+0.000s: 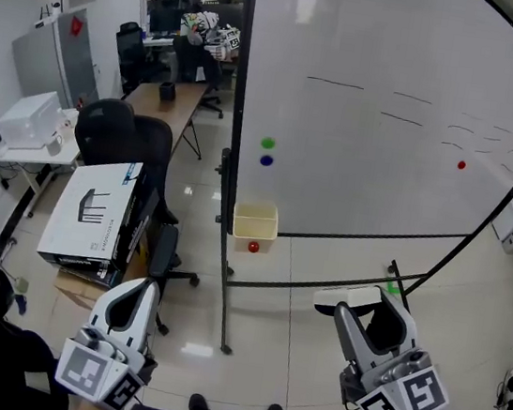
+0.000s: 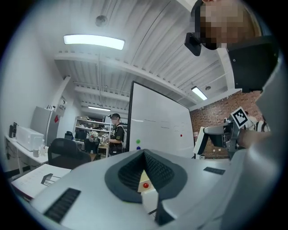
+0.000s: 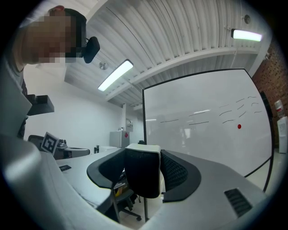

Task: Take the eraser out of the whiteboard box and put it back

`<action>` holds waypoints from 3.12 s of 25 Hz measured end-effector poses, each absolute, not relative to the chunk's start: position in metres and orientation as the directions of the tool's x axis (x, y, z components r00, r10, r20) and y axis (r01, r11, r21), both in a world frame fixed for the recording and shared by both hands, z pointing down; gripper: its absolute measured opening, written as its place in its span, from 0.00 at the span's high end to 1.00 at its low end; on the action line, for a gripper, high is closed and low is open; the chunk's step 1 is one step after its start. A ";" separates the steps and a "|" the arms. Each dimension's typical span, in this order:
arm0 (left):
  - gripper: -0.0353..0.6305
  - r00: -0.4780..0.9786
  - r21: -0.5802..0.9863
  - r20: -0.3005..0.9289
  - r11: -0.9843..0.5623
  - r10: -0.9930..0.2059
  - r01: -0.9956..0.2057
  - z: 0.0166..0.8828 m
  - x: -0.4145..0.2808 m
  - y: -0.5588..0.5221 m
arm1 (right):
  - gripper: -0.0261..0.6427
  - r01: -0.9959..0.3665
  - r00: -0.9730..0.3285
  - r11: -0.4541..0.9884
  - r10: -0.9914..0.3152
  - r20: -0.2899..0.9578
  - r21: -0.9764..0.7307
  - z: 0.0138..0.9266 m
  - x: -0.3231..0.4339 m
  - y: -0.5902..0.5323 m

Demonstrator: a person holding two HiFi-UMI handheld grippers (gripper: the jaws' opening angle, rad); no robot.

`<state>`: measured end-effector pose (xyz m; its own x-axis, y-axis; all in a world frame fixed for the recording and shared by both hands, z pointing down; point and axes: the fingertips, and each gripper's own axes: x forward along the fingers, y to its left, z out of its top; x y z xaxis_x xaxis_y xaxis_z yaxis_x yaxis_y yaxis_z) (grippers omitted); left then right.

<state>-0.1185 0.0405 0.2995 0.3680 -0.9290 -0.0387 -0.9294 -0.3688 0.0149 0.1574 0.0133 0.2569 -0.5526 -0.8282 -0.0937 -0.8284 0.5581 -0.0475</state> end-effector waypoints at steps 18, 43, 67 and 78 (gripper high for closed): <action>0.92 0.371 0.020 -0.013 -0.371 -0.929 -0.928 0.303 -0.077 0.058 | 0.56 -0.806 -0.585 0.591 -0.804 -0.102 -0.037 0.247 0.187 0.030; 0.92 0.339 0.082 0.008 -0.337 -0.941 -0.938 0.321 -0.158 0.037 | 0.56 -0.834 -0.548 0.552 -0.832 -0.086 -0.015 0.247 0.115 0.009; 0.91 0.274 0.081 0.057 -0.269 -0.960 -0.960 0.339 -0.126 -0.130 | 0.56 -0.726 -0.684 0.685 -0.728 -0.044 -0.061 0.291 0.087 -0.211; 0.91 0.383 0.097 0.109 -0.373 -0.917 -0.923 0.369 -0.162 -0.216 | 0.56 -0.797 -0.602 0.596 -0.797 0.045 -0.097 0.349 0.027 -0.295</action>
<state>-0.1623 -0.2161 0.3688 0.3826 -0.9175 0.1089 -0.9226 -0.3733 0.0969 0.0270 -0.2946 0.3490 -0.6021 -0.7972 0.0447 -0.7968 0.5963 -0.0971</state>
